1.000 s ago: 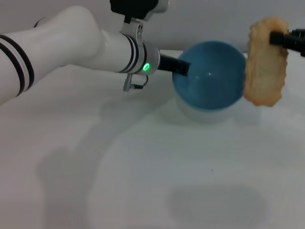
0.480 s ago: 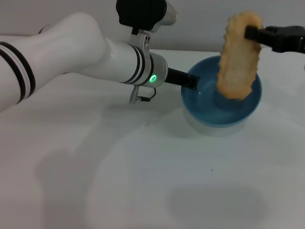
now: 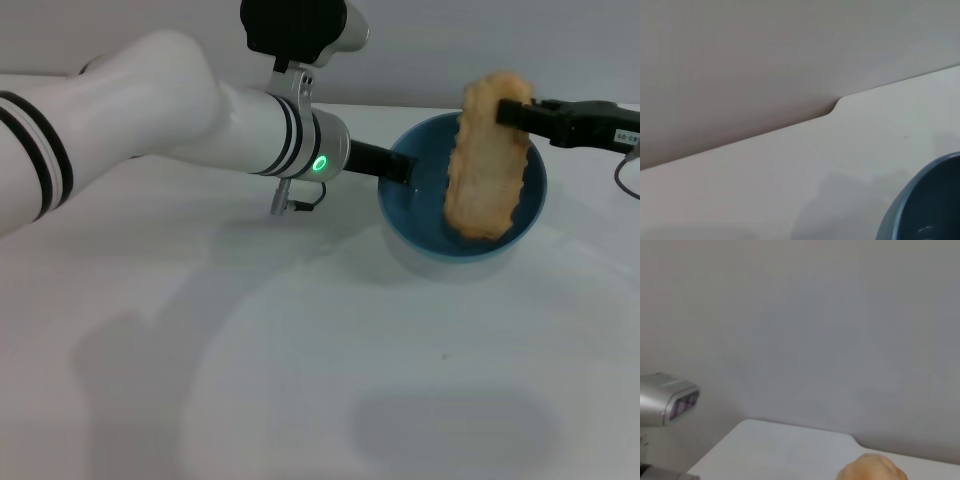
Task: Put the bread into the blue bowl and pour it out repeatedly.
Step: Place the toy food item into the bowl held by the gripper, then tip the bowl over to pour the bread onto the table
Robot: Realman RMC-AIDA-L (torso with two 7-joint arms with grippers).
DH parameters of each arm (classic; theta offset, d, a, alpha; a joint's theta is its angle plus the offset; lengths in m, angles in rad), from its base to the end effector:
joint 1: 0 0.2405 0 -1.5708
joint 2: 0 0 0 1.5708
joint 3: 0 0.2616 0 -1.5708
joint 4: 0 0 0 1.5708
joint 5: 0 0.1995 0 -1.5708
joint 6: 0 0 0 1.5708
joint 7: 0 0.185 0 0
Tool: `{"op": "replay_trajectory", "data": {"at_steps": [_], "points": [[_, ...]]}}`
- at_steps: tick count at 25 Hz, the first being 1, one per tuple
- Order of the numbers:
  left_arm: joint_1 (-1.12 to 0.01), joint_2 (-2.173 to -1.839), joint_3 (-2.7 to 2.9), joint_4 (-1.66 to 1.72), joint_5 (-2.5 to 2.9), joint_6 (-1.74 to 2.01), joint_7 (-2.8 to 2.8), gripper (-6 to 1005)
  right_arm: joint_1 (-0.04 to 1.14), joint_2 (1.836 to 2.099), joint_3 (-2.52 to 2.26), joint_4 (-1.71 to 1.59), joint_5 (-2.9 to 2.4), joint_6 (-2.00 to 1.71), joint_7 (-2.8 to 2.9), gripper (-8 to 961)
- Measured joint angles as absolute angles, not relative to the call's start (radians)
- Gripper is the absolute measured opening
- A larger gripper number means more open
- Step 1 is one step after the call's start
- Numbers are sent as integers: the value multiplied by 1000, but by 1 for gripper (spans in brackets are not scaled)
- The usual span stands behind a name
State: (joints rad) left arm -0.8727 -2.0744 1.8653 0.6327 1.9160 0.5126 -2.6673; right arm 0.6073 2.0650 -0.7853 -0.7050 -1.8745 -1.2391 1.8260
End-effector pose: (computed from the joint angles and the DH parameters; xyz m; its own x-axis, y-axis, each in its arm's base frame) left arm -0.1597 0.4325 -0.1544 0.6613 0.6866 0.3021 0.7431 -0.5445 -0.3889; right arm 0.2269 0.4120 -0.0174 0.5681 -0.5416 -0.6196 -0.7662 -0.6228 -0.1581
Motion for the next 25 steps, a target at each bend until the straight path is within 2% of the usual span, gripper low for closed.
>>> {"op": "replay_trajectory", "data": {"at_steps": [2, 7, 12, 19, 25], "points": [[-868, -2074, 1865, 634, 1916, 512, -2669, -1, 603, 2065, -777, -699, -1864, -1233, 1812, 140], [-864, -2074, 1865, 627, 1916, 505, -2669, -1, 594, 2064, -776, -713, -1858, -1229, 1798, 309], [-856, -2073, 1865, 629, 1916, 468, -2664, -1, 555, 2066, -770, -814, -1847, -1235, 1770, 376], [-889, -2069, 1868, 640, 1921, 321, -2654, -1, 379, 2072, -743, -919, -1638, -1209, 1471, 376], [-942, -2073, 1958, 663, 1921, 199, -2622, -1, 259, 2076, -671, -746, -1467, -1306, 1062, 376]]}}
